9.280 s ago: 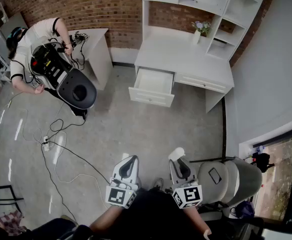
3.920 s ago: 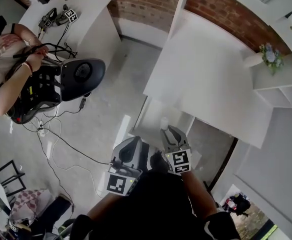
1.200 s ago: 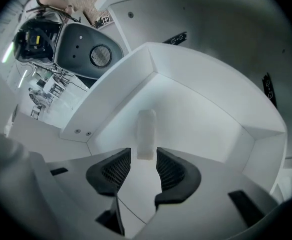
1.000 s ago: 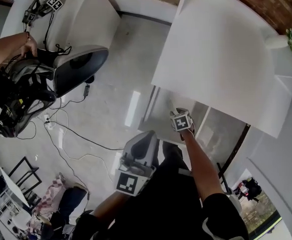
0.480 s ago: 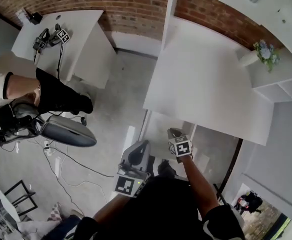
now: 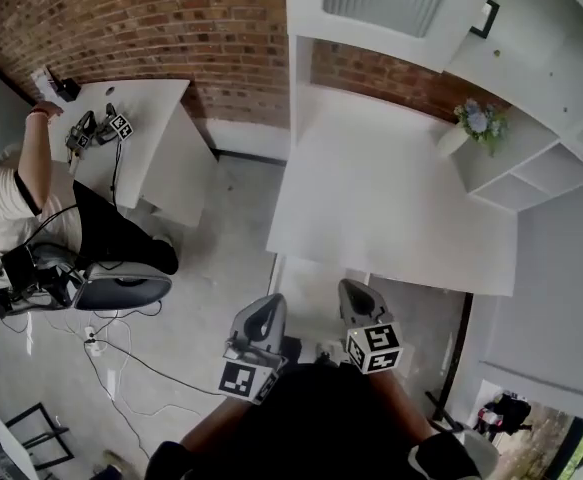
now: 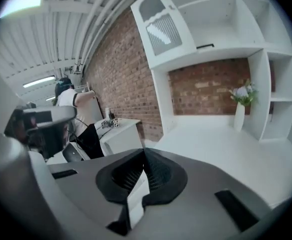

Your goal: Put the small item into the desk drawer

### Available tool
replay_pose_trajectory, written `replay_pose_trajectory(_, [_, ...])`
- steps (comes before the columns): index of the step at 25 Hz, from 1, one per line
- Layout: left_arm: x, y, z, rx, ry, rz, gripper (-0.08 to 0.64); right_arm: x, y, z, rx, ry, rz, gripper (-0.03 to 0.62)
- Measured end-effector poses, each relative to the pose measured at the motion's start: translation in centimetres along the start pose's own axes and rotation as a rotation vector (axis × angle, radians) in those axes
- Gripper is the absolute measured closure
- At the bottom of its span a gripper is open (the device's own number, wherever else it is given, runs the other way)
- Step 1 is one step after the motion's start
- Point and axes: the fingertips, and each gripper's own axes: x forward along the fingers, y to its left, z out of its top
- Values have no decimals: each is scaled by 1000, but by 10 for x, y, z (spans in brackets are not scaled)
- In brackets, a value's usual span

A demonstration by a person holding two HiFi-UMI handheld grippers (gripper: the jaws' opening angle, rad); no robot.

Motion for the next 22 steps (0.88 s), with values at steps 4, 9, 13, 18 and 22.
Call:
replay_pose_trajectory(4, [-4,-10,16,-10,-15,19,535,-49,7,44,-39,-118,-24,577])
replay_pose_trajectory(9, [-8,-20,25,22,-45,23,535,-82,11,66,-33,-189,-20,577])
replay_pose_trajectory(13, [-8,-28,26,25,-78,17,535,-84,10,63,-37,-192,-9,577])
replay_pose_trajectory(18, [-10,-33,28,3,-75,33,535,-89,8,67,-43,-207,-1,578])
replay_pose_trajectory(22, [-12,-34,29,1,-75,30,535,-92,9,68,-41,-213,-2,578])
